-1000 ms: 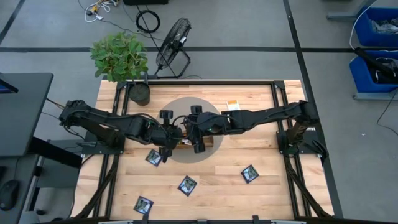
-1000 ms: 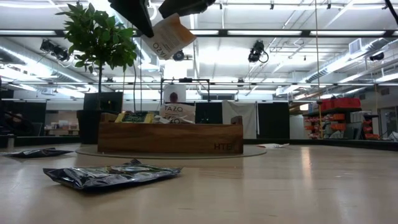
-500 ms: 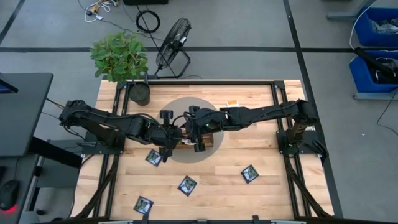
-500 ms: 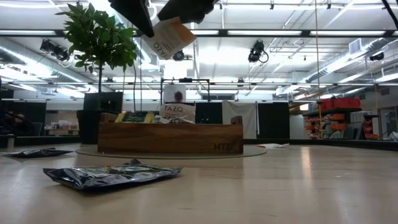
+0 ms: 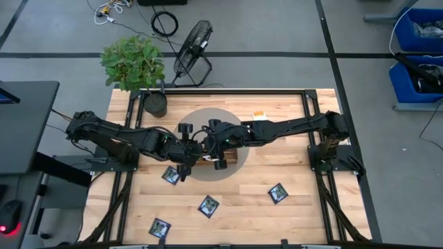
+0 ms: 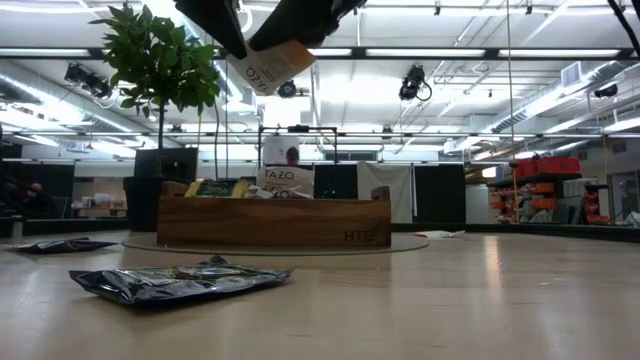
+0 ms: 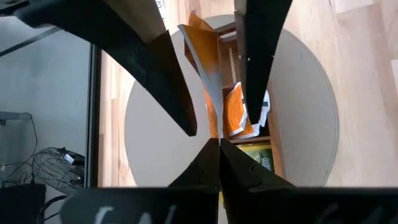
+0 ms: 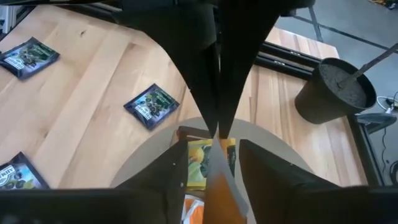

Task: Pick & Place Tea
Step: Put the bottom orange tea bag into the wooden organizer

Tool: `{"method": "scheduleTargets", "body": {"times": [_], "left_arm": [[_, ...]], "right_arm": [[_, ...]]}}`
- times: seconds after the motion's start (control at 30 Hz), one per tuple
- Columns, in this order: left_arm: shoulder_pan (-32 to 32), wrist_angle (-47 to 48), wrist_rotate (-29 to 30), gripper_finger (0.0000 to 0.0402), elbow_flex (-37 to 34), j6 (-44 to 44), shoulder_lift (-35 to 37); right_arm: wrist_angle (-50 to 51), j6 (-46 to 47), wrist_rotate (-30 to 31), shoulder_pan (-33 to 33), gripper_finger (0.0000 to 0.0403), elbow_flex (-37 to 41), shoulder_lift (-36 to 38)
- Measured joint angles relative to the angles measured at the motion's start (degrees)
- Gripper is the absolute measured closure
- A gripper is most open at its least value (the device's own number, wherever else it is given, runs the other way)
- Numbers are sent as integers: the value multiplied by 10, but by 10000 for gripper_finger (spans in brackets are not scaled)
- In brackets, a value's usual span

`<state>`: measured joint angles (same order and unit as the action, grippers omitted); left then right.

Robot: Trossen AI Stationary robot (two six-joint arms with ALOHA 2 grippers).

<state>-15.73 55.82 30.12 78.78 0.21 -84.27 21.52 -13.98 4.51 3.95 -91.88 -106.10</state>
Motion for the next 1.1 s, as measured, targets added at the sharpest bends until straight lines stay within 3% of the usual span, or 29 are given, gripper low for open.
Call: {"method": "scheduleTargets", "body": {"times": [0.7,0.9,1.1], "left_arm": [[0,13,-50,400,0,-11,0],[1,16,-51,400,0,-11,0],[1,16,-50,399,0,-15,0]], "right_arm": [[2,0,2,0,276,0,2],[12,-3,1,0,314,0,2],[13,-21,0,3,376,0,2]]}}
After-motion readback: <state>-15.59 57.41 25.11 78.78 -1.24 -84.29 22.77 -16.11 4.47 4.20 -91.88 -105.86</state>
